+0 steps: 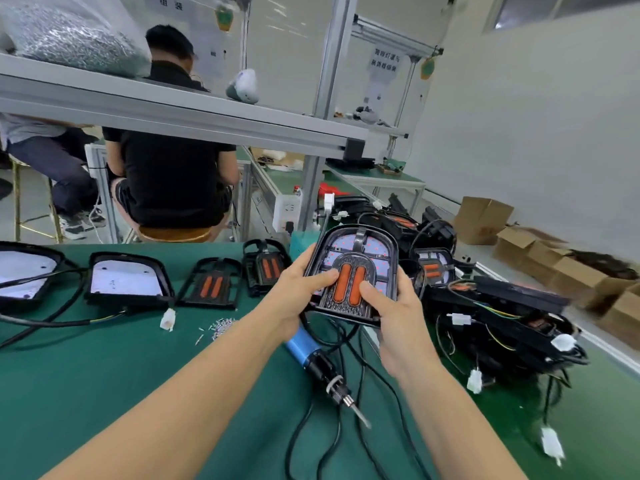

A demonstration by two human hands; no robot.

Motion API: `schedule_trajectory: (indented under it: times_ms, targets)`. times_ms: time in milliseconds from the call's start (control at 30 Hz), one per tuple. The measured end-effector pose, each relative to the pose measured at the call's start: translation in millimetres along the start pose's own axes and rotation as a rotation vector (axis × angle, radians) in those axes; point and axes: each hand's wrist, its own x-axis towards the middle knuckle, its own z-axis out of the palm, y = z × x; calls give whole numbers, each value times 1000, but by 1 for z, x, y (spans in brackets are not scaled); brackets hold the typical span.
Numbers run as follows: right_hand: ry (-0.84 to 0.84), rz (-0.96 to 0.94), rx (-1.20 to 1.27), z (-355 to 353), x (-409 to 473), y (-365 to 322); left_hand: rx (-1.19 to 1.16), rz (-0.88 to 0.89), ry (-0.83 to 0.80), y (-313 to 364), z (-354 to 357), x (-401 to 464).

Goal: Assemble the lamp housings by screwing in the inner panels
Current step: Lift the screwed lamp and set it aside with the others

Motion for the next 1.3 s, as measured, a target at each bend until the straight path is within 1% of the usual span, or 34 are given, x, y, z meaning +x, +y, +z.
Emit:
schedule_trajectory:
  times_ms: [133,333,533,633,733,933,1033,1100,1200,1300]
  targets:
    - [121,24,-27,-24,24,-10,76,-14,11,-7,33,24]
    - [266,45,-92,-54,68,-15,301,-13,2,-15,67,46]
    - [403,53,-157,-77,116,-19,439,-1,-54,-18,86,62]
    - [468,97,-199,-87,132,-16,520,-37,-91,-24,93,69]
    - [499,127,-236,-94,146,-13,577,-61,-117,-32,99,76]
    - [598,116,-334,-102,166,-13,722,-65,-174,-41,103,89]
    - [648,199,-322,-105,175,-12,797,-65,-191,-41,106,93]
    - [640,258,-317,-106,177,-14,841,-69,-217,-42,108,95]
    - [557,270,-359,-106,182,-15,891,-85,-269,-44,111,98]
    - [637,321,-484,-99,181,-17,910,-112,-322,-47,114,99]
